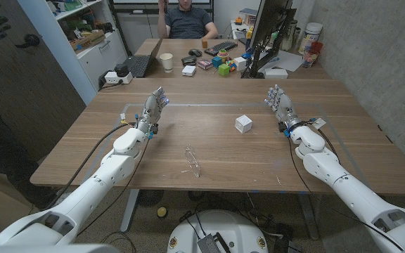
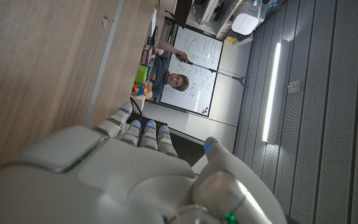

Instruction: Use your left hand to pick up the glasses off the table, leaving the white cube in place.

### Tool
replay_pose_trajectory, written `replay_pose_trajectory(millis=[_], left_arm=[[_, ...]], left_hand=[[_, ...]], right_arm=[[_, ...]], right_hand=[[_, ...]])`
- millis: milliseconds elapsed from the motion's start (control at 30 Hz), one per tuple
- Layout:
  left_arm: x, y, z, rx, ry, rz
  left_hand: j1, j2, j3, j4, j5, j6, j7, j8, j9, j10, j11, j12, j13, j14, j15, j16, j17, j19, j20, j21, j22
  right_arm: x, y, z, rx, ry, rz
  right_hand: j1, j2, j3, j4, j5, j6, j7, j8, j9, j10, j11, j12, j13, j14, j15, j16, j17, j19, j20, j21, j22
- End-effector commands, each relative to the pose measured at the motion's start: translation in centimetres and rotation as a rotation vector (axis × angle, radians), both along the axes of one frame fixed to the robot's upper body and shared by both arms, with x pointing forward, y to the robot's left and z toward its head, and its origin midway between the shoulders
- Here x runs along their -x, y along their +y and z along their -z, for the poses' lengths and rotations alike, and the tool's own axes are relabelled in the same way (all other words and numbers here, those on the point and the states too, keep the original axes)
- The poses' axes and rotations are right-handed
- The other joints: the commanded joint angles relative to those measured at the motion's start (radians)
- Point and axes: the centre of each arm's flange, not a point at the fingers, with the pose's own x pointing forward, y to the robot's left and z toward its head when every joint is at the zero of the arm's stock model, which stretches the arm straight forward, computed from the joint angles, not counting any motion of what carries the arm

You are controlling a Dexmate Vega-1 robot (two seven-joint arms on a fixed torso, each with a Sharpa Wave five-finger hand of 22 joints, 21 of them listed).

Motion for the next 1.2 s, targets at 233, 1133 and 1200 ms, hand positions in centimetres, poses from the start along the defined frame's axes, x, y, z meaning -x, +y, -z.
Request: replay_pose_trajectory(millis=[233, 1133, 1200], left_arm=[[0.8, 0.2, -0.5, -0.061, -0.029, -0.027], [4.3, 0.0, -4.7, -0.279, -0.244, -0.119], [4.6, 0.0, -5.1, -0.289, -0.259, -0.117]], left_hand=[[0.024, 0.056, 0.007, -0.034, 0.005, -0.032, -0.034, 0.005, 0.003, -0.058, -0.011, 0.008, 0.002, -0.068, -0.009, 0.006, -0.006, -0.027, 0.000, -0.004, 0.000], [0.202, -0.034, -0.001, -0.252, -0.010, 0.141, -0.121, 0.027, 0.005, 0.139, -0.053, 0.034, 0.004, 0.150, -0.030, 0.023, -0.011, 0.165, 0.021, -0.024, 0.000], [0.210, -0.037, -0.003, -0.262, -0.011, 0.147, -0.129, 0.025, 0.005, 0.148, -0.055, 0.035, 0.004, 0.159, -0.034, 0.022, -0.011, 0.175, 0.028, -0.025, 0.000]], right_arm=[[0.0, 0.2, 0.6, -0.011, 0.004, -0.005], [-0.2, 0.0, 0.9, 0.000, 0.008, 0.002], [-0.3, 0.0, 0.8, 0.001, 0.007, 0.002]], right_hand=[[0.000, 0.031, 0.007, 0.001, 0.005, 0.003, 0.010, 0.005, 0.004, 0.000, 0.007, 0.005, 0.001, -0.005, -0.002, 0.007, 0.003, 0.007, 0.000, 0.003, 0.005], [-0.001, 0.031, 0.005, 0.001, 0.005, 0.004, 0.009, 0.003, 0.004, 0.002, 0.005, 0.003, 0.002, -0.002, -0.003, 0.006, 0.003, 0.009, -0.001, -0.004, 0.006], [-0.001, 0.030, 0.005, 0.001, 0.005, 0.004, 0.009, 0.003, 0.004, 0.002, 0.004, 0.003, 0.002, -0.002, -0.002, 0.006, 0.003, 0.009, -0.001, -0.005, 0.006]])
